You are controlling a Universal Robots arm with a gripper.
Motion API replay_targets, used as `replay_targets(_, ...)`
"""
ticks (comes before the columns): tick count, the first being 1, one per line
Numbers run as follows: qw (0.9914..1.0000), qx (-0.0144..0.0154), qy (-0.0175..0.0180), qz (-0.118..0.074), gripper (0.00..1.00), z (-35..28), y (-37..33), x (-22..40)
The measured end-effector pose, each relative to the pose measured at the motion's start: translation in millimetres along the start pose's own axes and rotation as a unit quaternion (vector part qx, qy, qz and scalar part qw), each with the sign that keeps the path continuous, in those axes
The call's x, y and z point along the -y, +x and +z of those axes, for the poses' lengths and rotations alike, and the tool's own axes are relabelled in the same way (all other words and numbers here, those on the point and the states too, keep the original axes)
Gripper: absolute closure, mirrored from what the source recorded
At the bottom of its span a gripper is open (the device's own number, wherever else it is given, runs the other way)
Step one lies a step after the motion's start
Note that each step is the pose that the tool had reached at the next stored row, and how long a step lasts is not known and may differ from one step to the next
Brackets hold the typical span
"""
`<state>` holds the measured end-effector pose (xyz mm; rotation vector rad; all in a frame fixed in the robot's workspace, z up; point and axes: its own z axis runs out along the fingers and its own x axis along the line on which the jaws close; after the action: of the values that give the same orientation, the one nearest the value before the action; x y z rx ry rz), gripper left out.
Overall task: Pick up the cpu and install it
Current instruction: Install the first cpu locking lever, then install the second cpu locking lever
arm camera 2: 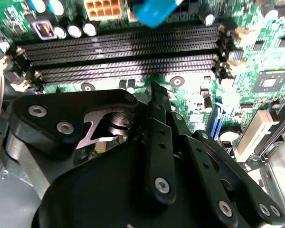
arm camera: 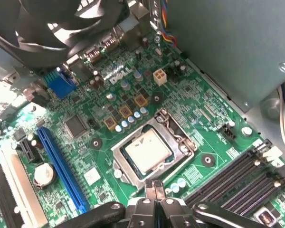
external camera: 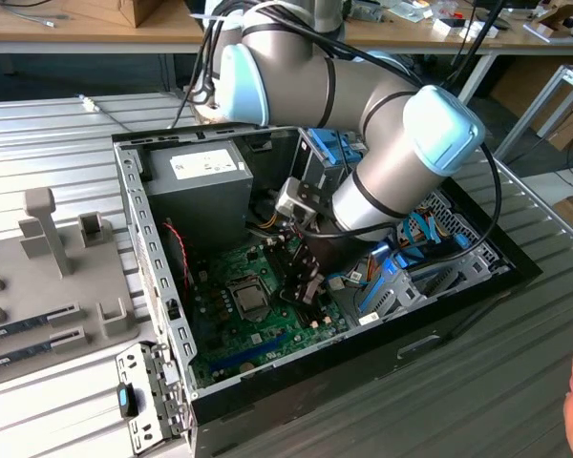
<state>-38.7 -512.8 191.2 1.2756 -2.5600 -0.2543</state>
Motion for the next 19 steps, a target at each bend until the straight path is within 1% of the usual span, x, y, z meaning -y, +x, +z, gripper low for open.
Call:
replay_targets(1,1.00000,0.0000,0.0000,0.000,0.89,0.8,-0.7,1.0)
replay_targets(4,1.00000,-0.0003,-0.0001,0.000,0.89,1.6,-0.7,1.2)
replay_targets(6,1.00000,0.0005,-0.0005,-0.001,0.89,0.8,-0.4,1.0)
replay_targets(7,1.00000,0.0008,-0.0007,-0.002,0.89,-3.9,0.4,-0.3)
replay_targets(11,0.99999,0.0021,-0.0020,-0.003,0.89,-18.6,1.3,-5.0)
replay_targets(15,0.99997,0.0055,-0.0045,-0.004,0.89,-25.6,1.0,-8.2)
replay_targets(17,0.99994,0.0073,-0.0058,-0.005,0.89,-30.0,1.2,-9.9)
replay_targets(19,0.99991,0.0091,-0.0072,-0.006,0.89,-37.4,2.2,-12.3)
